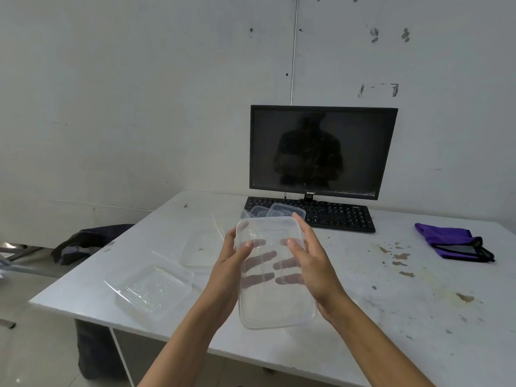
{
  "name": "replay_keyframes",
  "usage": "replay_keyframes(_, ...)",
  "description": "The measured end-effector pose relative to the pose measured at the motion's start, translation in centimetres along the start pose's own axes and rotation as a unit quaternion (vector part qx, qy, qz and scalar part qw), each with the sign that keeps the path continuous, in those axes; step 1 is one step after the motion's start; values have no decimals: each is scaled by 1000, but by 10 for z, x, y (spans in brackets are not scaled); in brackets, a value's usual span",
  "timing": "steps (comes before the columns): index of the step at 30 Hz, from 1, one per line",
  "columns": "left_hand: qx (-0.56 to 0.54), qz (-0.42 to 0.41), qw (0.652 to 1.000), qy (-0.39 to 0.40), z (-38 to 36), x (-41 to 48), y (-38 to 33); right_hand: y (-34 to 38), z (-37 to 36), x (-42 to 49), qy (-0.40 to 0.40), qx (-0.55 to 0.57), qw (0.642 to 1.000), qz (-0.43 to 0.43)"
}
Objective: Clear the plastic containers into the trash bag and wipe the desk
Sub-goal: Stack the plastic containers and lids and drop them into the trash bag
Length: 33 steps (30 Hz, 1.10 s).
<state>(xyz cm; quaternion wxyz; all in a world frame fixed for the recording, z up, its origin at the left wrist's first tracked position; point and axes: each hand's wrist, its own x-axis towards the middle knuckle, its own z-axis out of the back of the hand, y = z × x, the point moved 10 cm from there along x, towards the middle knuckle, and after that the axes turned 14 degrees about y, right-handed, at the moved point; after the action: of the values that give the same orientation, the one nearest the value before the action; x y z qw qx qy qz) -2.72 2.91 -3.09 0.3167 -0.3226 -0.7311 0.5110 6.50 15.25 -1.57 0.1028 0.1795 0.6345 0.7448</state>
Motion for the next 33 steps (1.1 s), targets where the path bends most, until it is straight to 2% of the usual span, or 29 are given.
replay_keyframes(6, 25, 40, 998, -29, -5, -8, 1, 3, 0, -2, -16, 38, 999, 19)
replay_keyframes(11, 63, 53, 996, -37, -5, -15, -2, -3, -3, -6, 0, 78, 995, -68)
replay_keyframes(14, 87, 59, 994, -28, -6, -17, -1, -7, -2, -8, -16, 59, 993, -106)
replay_keyframes(17, 95, 54, 994, -25, -5, -18, -4, -9, 2, -8, -41, 47, 994, -94)
replay_keyframes(21, 94, 74, 992, -27, 1, -16, -7, -13, -3, -9, -22, 48, 994, -95)
replay_keyframes(24, 121, 83, 988, -55, 6, -12, -13, -14, -13, -10, 3, 36, 994, -107)
replay_keyframes(27, 159, 55, 981, -93, 9, -12, -19, -11, -18, -8, 3, 46, 993, -113)
replay_keyframes(33, 126, 55, 985, -100, 17, -16, -14, -11, -17, -8, -19, 60, 992, -107)
